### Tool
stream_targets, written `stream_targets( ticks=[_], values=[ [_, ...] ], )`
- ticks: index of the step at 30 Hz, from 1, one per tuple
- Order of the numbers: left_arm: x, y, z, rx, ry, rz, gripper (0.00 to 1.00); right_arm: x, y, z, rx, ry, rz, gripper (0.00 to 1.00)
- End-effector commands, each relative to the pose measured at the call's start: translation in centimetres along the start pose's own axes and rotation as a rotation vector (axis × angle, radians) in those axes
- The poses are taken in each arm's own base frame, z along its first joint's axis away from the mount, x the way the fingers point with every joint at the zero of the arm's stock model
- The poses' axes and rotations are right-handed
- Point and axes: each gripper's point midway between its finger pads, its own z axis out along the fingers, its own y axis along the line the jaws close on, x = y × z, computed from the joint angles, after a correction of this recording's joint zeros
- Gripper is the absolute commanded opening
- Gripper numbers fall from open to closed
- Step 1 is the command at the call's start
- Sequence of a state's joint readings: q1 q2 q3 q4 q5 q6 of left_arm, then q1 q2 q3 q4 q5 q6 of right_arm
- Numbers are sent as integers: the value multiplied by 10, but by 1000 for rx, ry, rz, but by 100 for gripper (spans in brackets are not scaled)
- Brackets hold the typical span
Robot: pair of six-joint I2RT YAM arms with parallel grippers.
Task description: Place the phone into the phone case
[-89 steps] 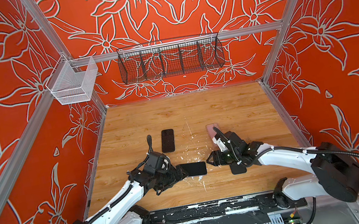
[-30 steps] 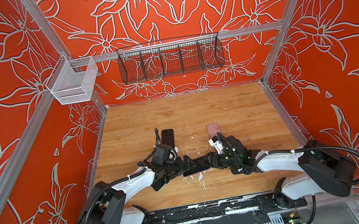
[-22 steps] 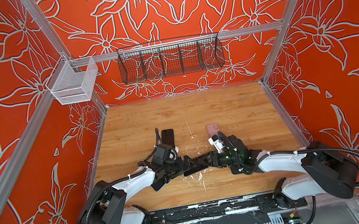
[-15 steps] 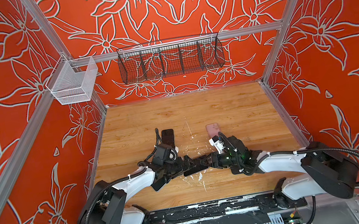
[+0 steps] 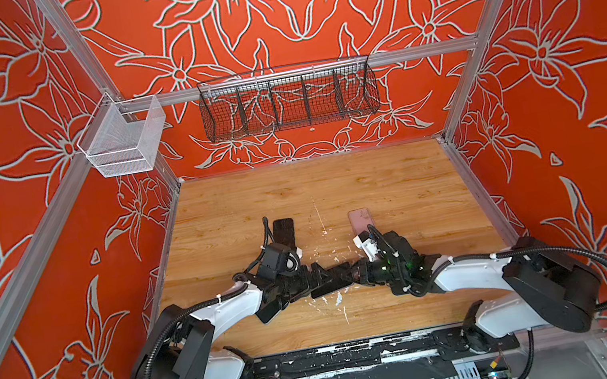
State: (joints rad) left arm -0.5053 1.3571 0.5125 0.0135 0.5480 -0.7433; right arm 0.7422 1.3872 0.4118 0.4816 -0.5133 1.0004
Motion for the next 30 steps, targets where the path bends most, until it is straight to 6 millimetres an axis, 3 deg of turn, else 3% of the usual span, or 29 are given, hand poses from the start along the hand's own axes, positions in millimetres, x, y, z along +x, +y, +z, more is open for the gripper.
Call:
stream_targets(
  ticks=[1, 7, 13, 16, 23, 27, 30],
  values=[
    [12, 10, 6, -24, 39, -24, 98, 0, -2, -1, 17, -20, -20, 10],
    [10, 7, 4, -19, 32, -18, 98, -4, -1, -10, 41, -50, -41, 1],
    [-1, -9, -7, -2, -15, 24, 98, -9, 4, -31, 100, -82, -103, 0],
    [-15, -29, -24, 9, -70, 87, 99, -14, 7, -49, 148, -89, -150, 0],
    [-56, -76, -84, -1, -193, 269, 99, -24, 25, -89, 133, -40, -177, 0],
    [-77, -92, -111, -2, -224, 357, 98, -27, 40, -102, 81, 23, -180, 0],
    [-84, -109, -119, 17, -205, 448, 99, -23, 51, -105, 58, 92, -209, 0]
  ],
)
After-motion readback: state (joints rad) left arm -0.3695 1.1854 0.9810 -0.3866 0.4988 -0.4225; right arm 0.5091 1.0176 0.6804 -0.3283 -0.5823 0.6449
